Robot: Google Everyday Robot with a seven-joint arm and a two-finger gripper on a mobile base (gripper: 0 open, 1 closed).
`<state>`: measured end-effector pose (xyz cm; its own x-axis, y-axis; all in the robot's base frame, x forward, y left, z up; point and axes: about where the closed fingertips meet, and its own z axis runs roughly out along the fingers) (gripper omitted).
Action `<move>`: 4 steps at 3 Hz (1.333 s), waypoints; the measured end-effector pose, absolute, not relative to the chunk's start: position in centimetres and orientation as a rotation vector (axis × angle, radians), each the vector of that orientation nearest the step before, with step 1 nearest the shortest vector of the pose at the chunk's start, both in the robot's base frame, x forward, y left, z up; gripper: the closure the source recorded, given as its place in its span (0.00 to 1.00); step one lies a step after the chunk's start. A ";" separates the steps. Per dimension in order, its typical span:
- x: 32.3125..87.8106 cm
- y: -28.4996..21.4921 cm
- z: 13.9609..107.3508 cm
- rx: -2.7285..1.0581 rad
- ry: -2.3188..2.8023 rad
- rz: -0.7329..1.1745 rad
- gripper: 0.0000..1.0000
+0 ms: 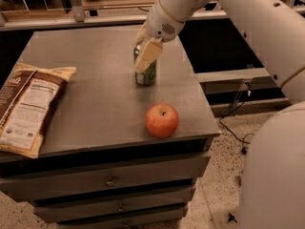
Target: Move green can near brown chip bag
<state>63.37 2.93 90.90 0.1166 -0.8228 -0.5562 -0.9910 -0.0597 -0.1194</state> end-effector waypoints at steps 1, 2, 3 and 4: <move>63.5 3.7 90.6 -1.939 1.742 0.490 0.64; 63.5 3.7 90.7 -1.939 1.742 0.490 0.87; 60.1 6.7 93.8 -1.971 1.609 0.579 1.00; 56.4 10.5 95.8 -2.025 1.498 0.646 1.00</move>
Offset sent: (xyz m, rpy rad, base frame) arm -0.0356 0.0400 0.0420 0.1571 -0.0093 0.1421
